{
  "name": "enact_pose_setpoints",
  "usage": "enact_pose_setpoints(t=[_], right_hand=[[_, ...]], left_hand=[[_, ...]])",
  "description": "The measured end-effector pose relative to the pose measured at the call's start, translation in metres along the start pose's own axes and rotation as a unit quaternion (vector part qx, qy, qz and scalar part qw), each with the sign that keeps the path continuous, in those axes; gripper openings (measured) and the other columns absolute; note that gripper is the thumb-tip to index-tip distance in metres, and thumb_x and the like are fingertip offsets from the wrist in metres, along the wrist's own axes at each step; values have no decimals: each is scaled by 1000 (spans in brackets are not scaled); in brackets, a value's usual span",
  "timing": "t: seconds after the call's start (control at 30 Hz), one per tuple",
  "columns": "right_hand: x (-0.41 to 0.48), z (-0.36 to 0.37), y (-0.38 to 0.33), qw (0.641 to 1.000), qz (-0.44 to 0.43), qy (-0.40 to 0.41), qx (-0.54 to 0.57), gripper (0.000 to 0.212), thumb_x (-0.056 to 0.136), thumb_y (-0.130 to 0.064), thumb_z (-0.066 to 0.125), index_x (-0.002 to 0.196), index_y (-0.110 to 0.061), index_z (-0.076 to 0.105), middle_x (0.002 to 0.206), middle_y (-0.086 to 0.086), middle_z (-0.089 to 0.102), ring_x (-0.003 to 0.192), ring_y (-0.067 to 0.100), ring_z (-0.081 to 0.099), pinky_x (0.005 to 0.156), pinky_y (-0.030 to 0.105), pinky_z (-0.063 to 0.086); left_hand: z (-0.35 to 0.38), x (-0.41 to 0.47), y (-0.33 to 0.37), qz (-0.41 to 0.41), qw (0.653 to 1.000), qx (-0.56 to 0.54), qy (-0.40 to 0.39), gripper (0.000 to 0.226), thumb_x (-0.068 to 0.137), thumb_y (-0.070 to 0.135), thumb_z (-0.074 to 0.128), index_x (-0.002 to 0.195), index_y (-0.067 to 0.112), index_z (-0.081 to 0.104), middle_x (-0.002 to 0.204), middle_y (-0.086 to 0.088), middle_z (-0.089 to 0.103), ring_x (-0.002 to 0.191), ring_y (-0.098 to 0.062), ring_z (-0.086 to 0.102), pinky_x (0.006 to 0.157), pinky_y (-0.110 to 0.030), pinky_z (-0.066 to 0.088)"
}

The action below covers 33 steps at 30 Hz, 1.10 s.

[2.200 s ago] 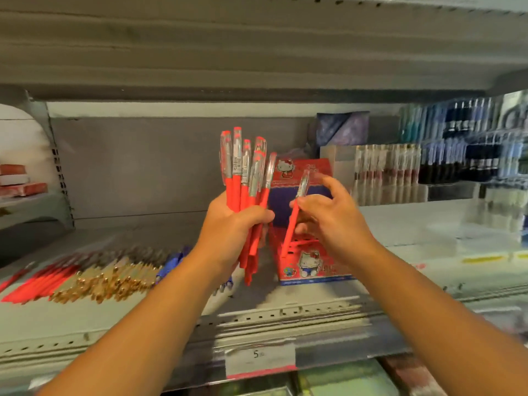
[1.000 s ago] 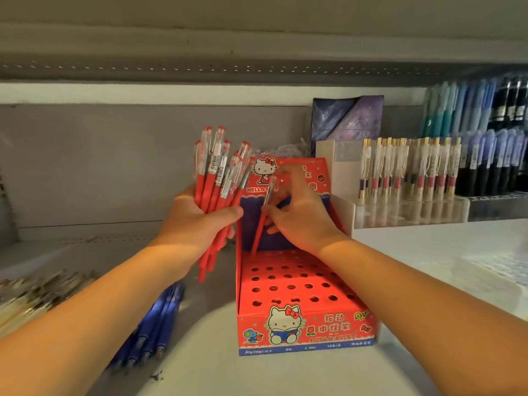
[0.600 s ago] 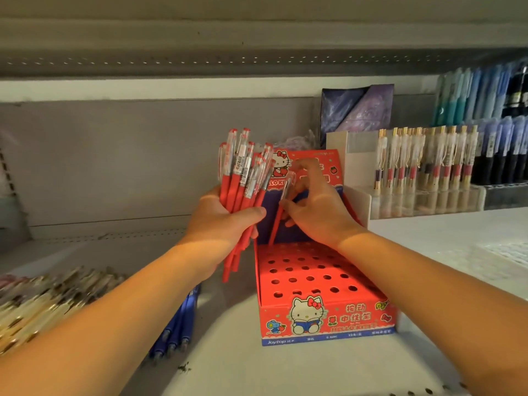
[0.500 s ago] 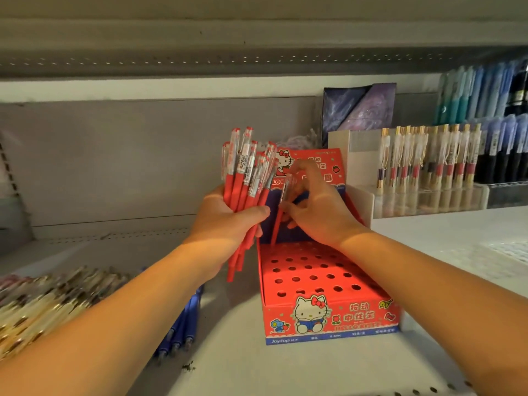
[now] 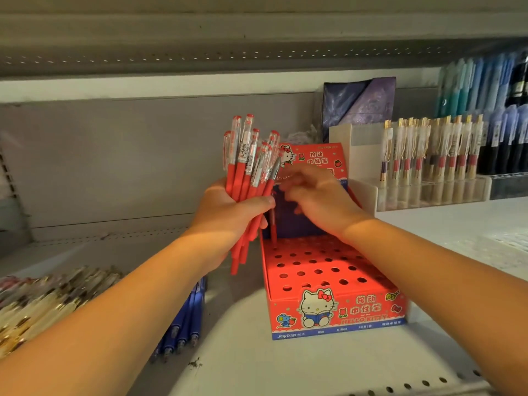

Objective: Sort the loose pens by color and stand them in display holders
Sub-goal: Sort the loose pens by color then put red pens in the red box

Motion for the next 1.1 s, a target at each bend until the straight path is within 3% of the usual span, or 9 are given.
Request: enact_pose_setpoints(t=[0.1, 0.13, 0.3, 0.47, 0.6, 0.73, 0.87, 1.0, 1.1], right_hand=[[-2, 0, -8, 971, 56, 6, 234, 14, 95, -4, 57, 108, -6, 61, 95, 14, 68, 80, 22, 65, 65, 31, 55], [-3, 2, -8, 959, 64, 5, 275, 19, 95, -7, 58, 113, -1, 59, 99, 18, 67, 83, 26, 65, 69, 34, 57], [-8, 2, -10, 935, 88, 1, 343, 31, 93, -3, 60, 123, 2, 52, 108, 22, 65, 85, 26, 67, 78, 34, 60], [-8, -2, -12, 930, 78, 14, 358, 12, 95, 0, 56, 106, -3, 58, 91, 12, 70, 76, 21, 70, 71, 31, 61], [-5, -13, -10, 943, 74, 73, 317, 21, 93, 4, 56, 114, 1, 56, 95, 18, 68, 73, 21, 71, 61, 27, 58], [-4, -21, -3, 985, 20, 106, 137, 28, 89, 3, 65, 114, -6, 56, 87, 18, 68, 79, 25, 73, 72, 42, 62], [-6, -17, 0, 995, -33, 81, 42, 45, 89, 5, 63, 106, -35, 50, 83, 8, 67, 79, 21, 74, 79, 47, 60], [-6, -15, 7, 997, -42, 64, -1, 50, 89, 6, 61, 102, -39, 46, 89, 8, 65, 85, 31, 72, 84, 48, 58], [-7, -12, 11, 999, -43, 26, 2, 51, 90, 8, 58, 102, -41, 48, 93, 13, 67, 86, 32, 71, 80, 37, 60]], left_hand=[[4, -2, 1, 0, 1000, 4, -28, 24, 81, 7, 74, 65, 24, 71, 52, -9, 61, 39, -21, 51, 41, -25, 41], [6, -3, 1, 0, 999, 5, -39, 20, 80, 8, 74, 66, 22, 71, 53, -10, 62, 39, -20, 52, 41, -24, 41], [6, -5, 2, -9, 998, -2, -54, 9, 82, 19, 77, 74, 16, 74, 69, -15, 69, 48, -22, 57, 45, -27, 46], [4, -4, 4, 2, 1000, -17, -19, 17, 82, 15, 75, 66, 16, 72, 53, -13, 58, 38, -22, 46, 40, -26, 39], [-4, 1, 3, 6, 999, -13, 38, 26, 81, 10, 75, 60, 23, 67, 47, -7, 53, 46, -24, 48, 40, -26, 39], [-4, 2, 4, 8, 999, -16, 37, 27, 82, 8, 74, 62, 24, 66, 47, -5, 53, 49, -25, 48, 39, -26, 39], [-2, 1, 5, 9, 1000, -18, 21, 22, 82, 8, 75, 67, 22, 67, 51, -8, 54, 52, -26, 49, 41, -26, 40], [-3, 1, 5, 7, 999, -26, 27, 22, 82, 7, 75, 67, 20, 66, 52, -8, 54, 51, -25, 48, 41, -25, 40], [-4, 1, 5, 8, 999, -26, 26, 18, 82, 8, 75, 72, 19, 65, 51, -7, 54, 53, -25, 48, 41, -25, 40]])
Point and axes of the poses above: each hand's wrist, its own x-axis towards the middle knuckle, its own z-axis out of the palm, y = z × x, the point moved 4 cm from there along x, towards the middle knuckle
